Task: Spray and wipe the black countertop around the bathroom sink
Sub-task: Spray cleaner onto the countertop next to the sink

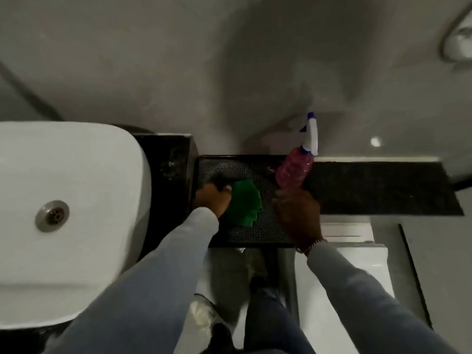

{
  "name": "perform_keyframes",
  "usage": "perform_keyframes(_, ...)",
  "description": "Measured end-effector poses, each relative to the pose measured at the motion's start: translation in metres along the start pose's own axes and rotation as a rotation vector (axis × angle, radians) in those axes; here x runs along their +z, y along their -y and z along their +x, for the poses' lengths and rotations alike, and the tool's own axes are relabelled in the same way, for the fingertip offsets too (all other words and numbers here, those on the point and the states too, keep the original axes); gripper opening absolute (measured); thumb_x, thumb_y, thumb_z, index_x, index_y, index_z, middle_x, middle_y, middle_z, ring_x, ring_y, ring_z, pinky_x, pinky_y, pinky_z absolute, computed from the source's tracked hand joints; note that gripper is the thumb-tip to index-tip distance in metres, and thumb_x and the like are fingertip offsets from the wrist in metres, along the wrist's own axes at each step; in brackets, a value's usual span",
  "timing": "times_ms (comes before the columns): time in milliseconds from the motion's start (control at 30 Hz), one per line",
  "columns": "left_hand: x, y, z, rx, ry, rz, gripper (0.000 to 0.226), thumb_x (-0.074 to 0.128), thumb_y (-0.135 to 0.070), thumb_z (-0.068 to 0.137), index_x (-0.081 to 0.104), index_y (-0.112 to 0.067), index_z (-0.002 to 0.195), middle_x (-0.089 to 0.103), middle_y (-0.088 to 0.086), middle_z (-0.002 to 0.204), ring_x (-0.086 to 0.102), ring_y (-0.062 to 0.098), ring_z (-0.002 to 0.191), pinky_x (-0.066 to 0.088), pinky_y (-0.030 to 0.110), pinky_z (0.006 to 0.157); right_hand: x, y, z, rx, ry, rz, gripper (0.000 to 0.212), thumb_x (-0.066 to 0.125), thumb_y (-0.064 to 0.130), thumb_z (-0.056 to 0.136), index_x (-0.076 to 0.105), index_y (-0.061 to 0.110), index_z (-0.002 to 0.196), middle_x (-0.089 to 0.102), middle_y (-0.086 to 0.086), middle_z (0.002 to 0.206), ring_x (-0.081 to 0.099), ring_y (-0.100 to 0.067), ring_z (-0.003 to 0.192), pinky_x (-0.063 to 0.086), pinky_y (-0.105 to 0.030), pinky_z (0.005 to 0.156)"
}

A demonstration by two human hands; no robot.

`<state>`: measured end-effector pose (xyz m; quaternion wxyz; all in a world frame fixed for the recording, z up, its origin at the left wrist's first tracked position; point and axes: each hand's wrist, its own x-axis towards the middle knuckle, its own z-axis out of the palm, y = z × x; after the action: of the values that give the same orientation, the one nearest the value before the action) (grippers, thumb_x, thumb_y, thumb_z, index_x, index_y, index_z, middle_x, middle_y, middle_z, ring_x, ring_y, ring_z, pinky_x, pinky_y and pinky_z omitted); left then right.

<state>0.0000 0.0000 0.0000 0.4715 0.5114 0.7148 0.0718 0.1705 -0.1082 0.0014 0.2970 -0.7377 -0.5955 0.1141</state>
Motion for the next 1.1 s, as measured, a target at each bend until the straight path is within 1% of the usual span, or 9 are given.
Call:
perform_keyframes(133,0.048,0.016,0.009,-0.472,0.098,-0.455,0.085,0.067,-0.053,0.076,0.036,-0.012,0.144,0.043,0.017,0.146,0.048,0.040,0.126,0.043,0.050,0.106,-0.016,-0.052,0.029,0.271,-0.146,0.243,0.040,0.082,0.024,0.074,0.063,0.012,0.107,0.063,0.007,0.107,0.055,0.003,0.097,0.040,-0.004,0.089)
perform_keyframes(233,0.079,0.001,0.014,-0.605,-0.111,-0.584,0.100,0.075,-0.047,0.072,0.021,-0.009,0.148,0.032,0.020,0.152,0.038,0.043,0.134,0.038,0.053,0.108,-0.026,-0.076,0.073,0.442,-0.038,0.384,0.082,0.084,0.033,0.069,0.042,0.017,0.137,0.055,-0.003,0.135,0.054,-0.012,0.121,0.047,-0.030,0.103)
perform_keyframes(300,0.091,-0.011,0.017,-0.692,-0.163,-0.466,0.107,0.073,-0.043,0.076,0.007,-0.004,0.150,0.019,0.023,0.157,0.027,0.044,0.140,0.028,0.052,0.115,-0.025,-0.085,0.094,0.396,0.056,0.438,0.087,0.085,0.034,0.068,0.037,0.025,0.140,0.058,0.012,0.131,0.057,-0.001,0.114,0.051,-0.024,0.095)
perform_keyframes(367,0.099,-0.015,0.020,-0.668,-0.151,-0.464,0.099,0.067,-0.030,0.085,-0.002,0.002,0.148,0.008,0.029,0.157,0.016,0.046,0.143,0.018,0.054,0.118,-0.022,-0.089,0.105,0.320,0.107,0.451,0.078,0.083,0.039,0.068,0.041,0.035,0.133,0.064,0.030,0.106,0.060,0.011,0.097,0.051,-0.010,0.081)
perform_keyframes(467,0.104,-0.010,0.027,-0.567,-0.164,-0.526,0.085,0.060,-0.015,0.089,0.000,0.009,0.145,0.013,0.036,0.153,0.022,0.052,0.140,0.024,0.061,0.114,-0.012,-0.085,0.118,0.322,0.130,0.536,0.058,0.076,0.050,0.070,0.049,0.040,0.121,0.070,0.010,0.084,0.070,-0.017,0.084,0.059,-0.040,0.080)
perform_keyframes(600,0.094,-0.014,0.027,-0.614,-0.251,-0.891,0.079,0.067,0.005,0.075,0.029,-0.003,0.143,0.041,0.027,0.144,0.050,0.045,0.122,0.050,0.058,0.093,-0.004,-0.077,0.133,0.243,0.135,0.528,0.053,0.066,0.044,0.076,0.057,0.001,0.106,0.065,-0.020,0.070,0.065,-0.038,0.066,0.055,-0.055,0.062)
perform_keyframes(733,0.068,-0.012,0.014,-0.484,-0.162,-1.060,0.053,0.063,0.011,0.069,0.059,-0.003,0.120,0.066,0.015,0.115,0.065,0.028,0.089,0.052,0.028,0.056,-0.009,-0.064,0.135,0.164,0.302,0.540,0.019,0.066,0.033,0.078,0.060,0.017,0.085,0.063,-0.016,0.062,0.064,-0.034,0.059,0.054,-0.049,0.058)
perform_keyframes(900,0.037,-0.013,0.007,-0.299,-0.116,-1.121,0.057,0.054,0.019,0.075,0.053,-0.006,0.126,0.062,0.024,0.121,0.061,0.042,0.107,0.052,0.059,0.091,-0.018,-0.048,0.104,0.215,0.610,0.404,0.034,0.077,0.016,0.073,0.057,0.038,0.056,0.063,0.018,0.052,0.057,0.001,0.048,0.044,-0.019,0.048)
perform_keyframes(1100,0.020,-0.015,0.000,-0.081,-0.113,-1.118,0.080,0.050,0.025,0.078,0.032,-0.017,0.143,0.057,0.013,0.119,0.055,0.037,0.114,0.046,0.057,0.097,-0.021,-0.025,0.073,0.273,0.830,0.228,0.017,0.076,0.013,0.077,0.061,0.020,0.074,0.061,0.003,0.068,0.060,-0.012,0.066,0.048,-0.022,0.062)
